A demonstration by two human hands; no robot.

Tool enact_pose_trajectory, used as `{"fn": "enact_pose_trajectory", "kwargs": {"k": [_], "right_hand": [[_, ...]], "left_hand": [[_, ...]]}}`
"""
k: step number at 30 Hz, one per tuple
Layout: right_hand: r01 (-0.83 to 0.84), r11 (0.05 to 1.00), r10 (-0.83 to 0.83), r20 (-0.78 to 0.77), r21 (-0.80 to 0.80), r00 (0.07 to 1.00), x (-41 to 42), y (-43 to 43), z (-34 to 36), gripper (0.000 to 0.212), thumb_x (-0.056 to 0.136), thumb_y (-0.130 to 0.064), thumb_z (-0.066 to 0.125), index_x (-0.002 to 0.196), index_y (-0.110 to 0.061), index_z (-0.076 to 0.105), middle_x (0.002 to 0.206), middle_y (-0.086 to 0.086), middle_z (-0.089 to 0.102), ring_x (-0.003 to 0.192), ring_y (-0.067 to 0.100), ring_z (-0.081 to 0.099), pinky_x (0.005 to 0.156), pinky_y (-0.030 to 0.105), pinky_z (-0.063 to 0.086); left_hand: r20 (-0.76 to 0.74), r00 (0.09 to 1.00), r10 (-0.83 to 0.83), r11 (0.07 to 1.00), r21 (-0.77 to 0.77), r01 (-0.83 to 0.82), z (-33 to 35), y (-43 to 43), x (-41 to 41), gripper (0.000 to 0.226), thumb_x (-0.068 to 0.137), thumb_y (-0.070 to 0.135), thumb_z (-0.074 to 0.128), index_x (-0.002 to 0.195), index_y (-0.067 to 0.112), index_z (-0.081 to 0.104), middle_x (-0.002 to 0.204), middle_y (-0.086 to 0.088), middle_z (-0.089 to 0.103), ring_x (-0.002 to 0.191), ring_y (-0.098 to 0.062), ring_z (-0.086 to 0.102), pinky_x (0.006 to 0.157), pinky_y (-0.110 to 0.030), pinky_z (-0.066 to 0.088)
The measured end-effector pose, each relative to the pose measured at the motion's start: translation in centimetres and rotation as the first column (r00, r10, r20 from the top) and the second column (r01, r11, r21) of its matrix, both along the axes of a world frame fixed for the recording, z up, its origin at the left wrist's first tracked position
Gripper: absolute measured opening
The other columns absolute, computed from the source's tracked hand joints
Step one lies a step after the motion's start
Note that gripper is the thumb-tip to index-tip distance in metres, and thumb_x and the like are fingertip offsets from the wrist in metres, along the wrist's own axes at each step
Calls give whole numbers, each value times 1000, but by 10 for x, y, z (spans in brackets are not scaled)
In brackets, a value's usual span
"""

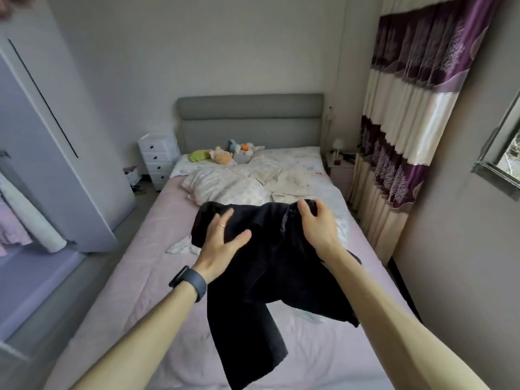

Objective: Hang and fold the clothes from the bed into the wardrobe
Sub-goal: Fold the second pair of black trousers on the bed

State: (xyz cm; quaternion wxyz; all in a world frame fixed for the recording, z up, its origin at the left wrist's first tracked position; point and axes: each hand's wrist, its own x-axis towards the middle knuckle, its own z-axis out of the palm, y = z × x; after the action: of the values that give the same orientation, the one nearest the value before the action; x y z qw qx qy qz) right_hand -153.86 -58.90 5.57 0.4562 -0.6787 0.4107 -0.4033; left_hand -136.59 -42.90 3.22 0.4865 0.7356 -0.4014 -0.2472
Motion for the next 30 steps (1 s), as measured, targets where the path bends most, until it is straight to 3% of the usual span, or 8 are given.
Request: {"fn": "enact_pose_trajectory", "kwargs": {"k": [7,10,13,16,19,22,26,30], "right_hand": [[-36,971,34,13,237,999,40,3,45,25,98,-32,60,88,-10,61,79,7,60,74,19,58,54,21,43],[-51,925,12,106,376,994,31,12,42,26,89,-29,74,94,-4,68,82,7,70,72,21,68,58,15,55],[-177,847,38,274,502,961,1,16,38,46,69,-21,89,106,1,72,106,19,74,94,34,74,87,47,60],[-59,908,76,-25,414,997,-34,28,8,54,60,-22,91,107,-7,71,102,13,75,92,29,74,87,42,60],[68,899,180,-507,433,843,-58,70,-64,24,69,-16,75,86,-6,60,65,2,61,56,16,58,53,22,48],[50,881,289,-619,470,730,-69,103,-108,16,80,-10,60,67,-10,50,43,-7,48,46,12,47,45,19,38],[172,977,11,-843,122,537,-84,76,-91,1,82,-11,56,81,-10,56,73,5,59,64,21,54,55,26,42],[364,929,-138,-847,68,512,-109,52,-55,16,75,-14,49,83,-6,61,67,6,69,48,23,66,50,24,50]], "left_hand": [[48,929,-367,908,236,346,-63,30,-45,124,57,68,79,152,48,2,119,34,49,110,12,51,84,-2,39],[-42,946,-322,912,256,322,-76,27,-44,79,77,57,74,143,41,33,117,18,60,104,-7,62,86,-20,52],[-58,975,-216,955,197,223,-70,19,-36,27,93,37,63,119,32,56,105,10,69,96,-13,66,87,-33,56],[-80,990,-115,982,138,126,-48,9,-23,31,97,31,56,125,19,56,112,8,66,108,-21,62,94,-40,51],[-46,987,-157,966,198,163,-36,-1,-24,40,97,31,53,133,14,51,129,-7,61,117,-30,58,104,-44,46],[-74,985,-153,945,281,168,-31,-4,-22,15,98,26,49,112,25,47,111,-7,63,100,-32,61,87,-40,51],[-321,947,7,968,241,75,-13,3,19,30,94,-3,36,99,20,56,100,-11,58,80,-25,55,58,-32,50],[-178,984,-24,945,317,80,12,30,67,40,90,-9,32,88,17,62,78,-7,57,63,-21,54,45,-25,48]]}}
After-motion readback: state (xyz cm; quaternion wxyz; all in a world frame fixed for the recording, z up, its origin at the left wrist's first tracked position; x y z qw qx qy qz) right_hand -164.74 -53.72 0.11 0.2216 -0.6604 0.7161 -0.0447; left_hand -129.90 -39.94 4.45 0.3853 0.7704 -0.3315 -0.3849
